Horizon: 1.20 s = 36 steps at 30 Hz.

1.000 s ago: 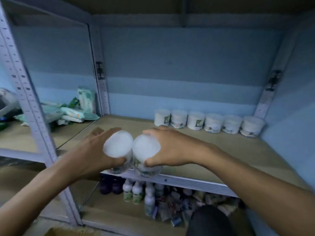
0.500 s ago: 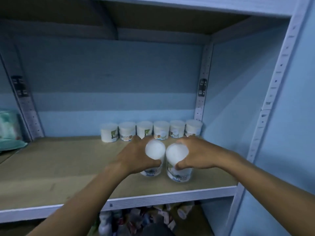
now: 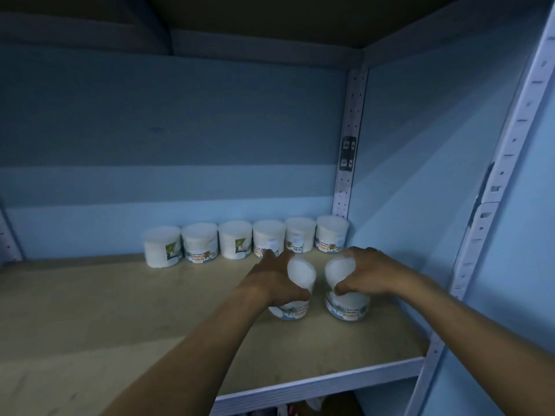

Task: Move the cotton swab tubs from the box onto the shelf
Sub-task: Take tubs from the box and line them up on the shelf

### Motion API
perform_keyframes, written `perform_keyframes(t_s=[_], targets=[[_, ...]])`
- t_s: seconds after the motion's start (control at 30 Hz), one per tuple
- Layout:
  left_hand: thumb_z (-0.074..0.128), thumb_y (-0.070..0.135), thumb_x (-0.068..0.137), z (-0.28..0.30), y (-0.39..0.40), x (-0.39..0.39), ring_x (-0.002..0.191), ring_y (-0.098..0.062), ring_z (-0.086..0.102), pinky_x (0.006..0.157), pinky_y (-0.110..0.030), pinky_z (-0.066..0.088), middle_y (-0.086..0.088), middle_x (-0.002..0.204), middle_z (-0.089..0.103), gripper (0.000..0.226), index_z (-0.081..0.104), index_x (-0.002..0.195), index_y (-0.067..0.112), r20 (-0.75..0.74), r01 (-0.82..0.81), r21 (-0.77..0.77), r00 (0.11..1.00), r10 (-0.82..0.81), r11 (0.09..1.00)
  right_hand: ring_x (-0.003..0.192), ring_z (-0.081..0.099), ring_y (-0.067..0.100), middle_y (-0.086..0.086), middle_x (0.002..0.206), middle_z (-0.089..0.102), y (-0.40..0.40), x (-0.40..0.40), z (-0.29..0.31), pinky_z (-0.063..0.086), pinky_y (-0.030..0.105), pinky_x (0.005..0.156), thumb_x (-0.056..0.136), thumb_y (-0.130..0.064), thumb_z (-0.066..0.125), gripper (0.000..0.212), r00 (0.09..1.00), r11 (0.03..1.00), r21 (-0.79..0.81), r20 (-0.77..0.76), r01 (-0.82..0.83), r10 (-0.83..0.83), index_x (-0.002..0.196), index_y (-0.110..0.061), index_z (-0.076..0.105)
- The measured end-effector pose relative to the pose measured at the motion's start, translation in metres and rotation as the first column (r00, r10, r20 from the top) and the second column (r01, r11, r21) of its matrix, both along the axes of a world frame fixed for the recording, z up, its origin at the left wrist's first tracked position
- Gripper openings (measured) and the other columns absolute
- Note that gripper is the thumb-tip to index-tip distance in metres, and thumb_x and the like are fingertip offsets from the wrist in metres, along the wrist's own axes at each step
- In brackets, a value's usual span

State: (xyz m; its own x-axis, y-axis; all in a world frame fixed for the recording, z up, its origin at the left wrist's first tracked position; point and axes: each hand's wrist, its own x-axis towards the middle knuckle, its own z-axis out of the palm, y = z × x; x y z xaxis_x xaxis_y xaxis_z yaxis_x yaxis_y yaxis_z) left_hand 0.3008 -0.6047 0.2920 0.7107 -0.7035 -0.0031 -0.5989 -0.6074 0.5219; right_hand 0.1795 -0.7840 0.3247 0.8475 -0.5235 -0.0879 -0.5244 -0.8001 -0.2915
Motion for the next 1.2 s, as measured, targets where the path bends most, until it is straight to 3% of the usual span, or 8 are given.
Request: perform_keyframes(t_s=[0.2,0.5,0.6,0.67,0.7,0.8,0.93,1.2], targets=[[0.076,0.053,0.069,-0.009,-0.023,0.019,0.128,-0.027,0.048,0.101,-0.041,0.047,-0.005,0.141,0.039,0.092,0.032,0.147,0.032,-0.026,0.013,-0.037,1.000,-0.014,0.999,0.123,0.055,0.023,0.007,0.141,0.052,-0.030,0.021,-0.010,0.046,0.027,0.084,0.068,-0.055,0.079,0.089,0.998,0.998,0.011,-0.002,0.068,-0.068,0.144,-0.025,0.045],[0.080,0.054,0.069,-0.020,-0.058,0.040,0.123,-0.032,0.048,0.102,-0.042,0.043,-0.006,0.126,0.032,0.084,0.042,0.137,0.023,0.039,-0.012,-0.117,0.999,0.016,0.993,0.125,0.054,0.024,0.005,0.145,0.049,-0.056,0.051,-0.012,0.049,0.032,0.094,0.074,-0.053,0.075,0.081,0.997,0.997,-0.023,0.005,0.080,-0.080,0.146,-0.029,0.045],[0.082,0.052,0.068,-0.020,-0.070,0.049,0.126,-0.027,0.048,0.105,-0.039,0.041,-0.005,0.133,0.040,0.086,0.045,0.139,0.022,0.048,-0.011,-0.150,0.999,0.019,0.989,0.094,0.071,0.024,0.002,0.138,0.054,-0.062,0.058,-0.012,0.061,0.036,0.074,0.072,-0.052,0.075,0.073,0.995,0.996,0.014,0.023,0.093,-0.094,0.139,-0.040,0.049],[0.083,0.051,0.068,-0.020,-0.077,0.055,0.128,-0.026,0.047,0.105,-0.038,0.041,-0.005,0.135,0.041,0.087,0.044,0.140,0.021,0.049,-0.014,-0.153,0.999,0.022,0.988,0.070,0.072,0.023,0.003,0.132,0.056,-0.068,0.063,-0.011,0.062,0.034,0.060,0.072,-0.048,0.075,0.068,0.995,0.995,0.028,0.043,0.091,-0.093,0.136,-0.042,0.052],[0.082,0.051,0.069,-0.019,-0.080,0.056,0.128,-0.026,0.047,0.105,-0.037,0.040,-0.006,0.136,0.041,0.087,0.044,0.141,0.020,0.054,-0.013,-0.146,0.998,0.021,0.989,0.068,0.071,0.022,0.003,0.131,0.057,-0.072,0.065,-0.011,0.061,0.033,0.058,0.073,-0.046,0.075,0.066,0.995,0.996,0.028,0.052,0.086,-0.087,0.135,-0.041,0.054],[0.081,0.049,0.072,-0.019,-0.090,0.061,0.129,-0.028,0.046,0.107,-0.038,0.039,-0.008,0.138,0.038,0.086,0.043,0.141,0.017,0.073,-0.016,-0.131,0.997,0.025,0.991,0.085,0.065,0.020,0.004,0.134,0.057,-0.082,0.071,-0.013,0.052,0.023,0.057,0.077,-0.040,0.074,0.061,0.997,0.998,0.007,0.053,0.057,-0.057,0.134,-0.038,0.055],[0.082,0.047,0.072,-0.022,-0.100,0.065,0.127,-0.031,0.048,0.107,-0.042,0.041,-0.008,0.138,0.034,0.085,0.044,0.140,0.013,0.070,-0.031,-0.163,0.997,0.043,0.986,0.121,0.056,0.022,0.003,0.142,0.055,-0.091,0.076,-0.018,0.041,0.023,0.084,0.081,-0.032,0.072,0.057,0.997,0.999,-0.025,0.073,0.025,-0.023,0.136,-0.035,0.055],[0.080,0.045,0.076,-0.028,-0.111,0.073,0.130,-0.028,0.045,0.110,-0.038,0.038,-0.009,0.142,0.034,0.085,0.041,0.144,0.012,0.081,-0.014,-0.191,0.996,0.030,0.982,0.121,0.056,0.023,0.006,0.141,0.056,-0.100,0.084,-0.024,0.037,0.022,0.083,0.083,-0.025,0.071,0.057,0.993,1.000,0.001,0.114,0.014,-0.014,0.137,-0.031,0.055]])
